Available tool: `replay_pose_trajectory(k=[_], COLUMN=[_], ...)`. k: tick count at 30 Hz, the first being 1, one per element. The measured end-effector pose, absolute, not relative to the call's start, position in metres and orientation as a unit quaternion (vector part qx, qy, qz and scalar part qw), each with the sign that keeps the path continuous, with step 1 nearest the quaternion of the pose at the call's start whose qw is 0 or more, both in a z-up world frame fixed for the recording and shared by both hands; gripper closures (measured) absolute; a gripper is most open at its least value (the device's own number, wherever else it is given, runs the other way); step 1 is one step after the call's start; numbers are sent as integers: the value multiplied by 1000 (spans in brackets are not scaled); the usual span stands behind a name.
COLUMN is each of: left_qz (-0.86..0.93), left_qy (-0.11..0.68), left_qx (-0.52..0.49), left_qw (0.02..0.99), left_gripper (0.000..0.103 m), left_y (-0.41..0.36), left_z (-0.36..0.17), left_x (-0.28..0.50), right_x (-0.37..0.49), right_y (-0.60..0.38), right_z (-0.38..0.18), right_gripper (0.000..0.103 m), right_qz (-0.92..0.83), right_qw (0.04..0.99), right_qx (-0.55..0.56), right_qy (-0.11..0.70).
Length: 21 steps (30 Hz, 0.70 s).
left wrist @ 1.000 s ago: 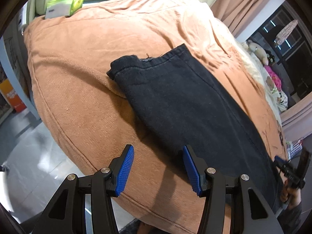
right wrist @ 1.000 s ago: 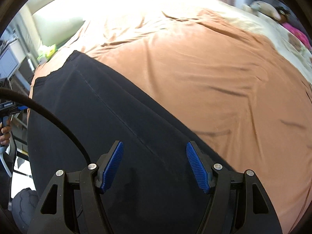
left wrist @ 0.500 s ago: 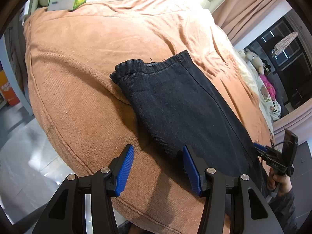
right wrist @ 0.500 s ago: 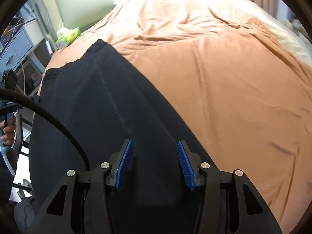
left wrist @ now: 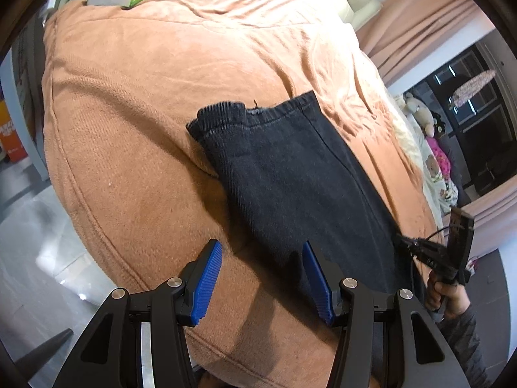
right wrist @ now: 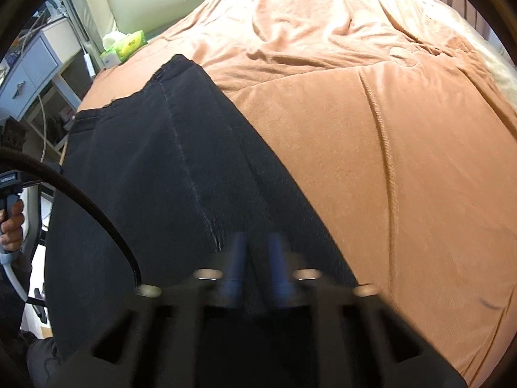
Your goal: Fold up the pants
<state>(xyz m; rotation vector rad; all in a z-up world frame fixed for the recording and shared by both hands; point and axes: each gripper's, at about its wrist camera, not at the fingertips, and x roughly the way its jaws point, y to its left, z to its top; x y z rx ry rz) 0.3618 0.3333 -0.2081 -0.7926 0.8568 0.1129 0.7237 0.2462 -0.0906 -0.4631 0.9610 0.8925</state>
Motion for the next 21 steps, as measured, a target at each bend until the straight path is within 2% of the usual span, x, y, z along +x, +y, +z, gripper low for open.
replay_pose_trajectory(k=[8, 15, 20, 21], left_qz=[69, 67, 74, 76], left_qy=[394, 389, 384, 384], left_qx=[-387, -410, -427, -427], left_qw=[831, 822, 815, 815], left_gripper=[49, 49, 49, 54], left_y=[340, 350, 366, 367], left_z=[-208, -215, -217, -216], left_x=[366, 364, 372, 374], right_x=[717, 736, 734, 730], right_y=[248, 263, 250, 245], right_z=[-68, -105, -96, -93], right_gripper=[103, 103, 100, 100], right_qz=[380, 348, 351, 355], right_qw=[796, 789, 793, 791], right_qx=[-232, -238, -196, -194], right_qy=[410, 448, 458, 460])
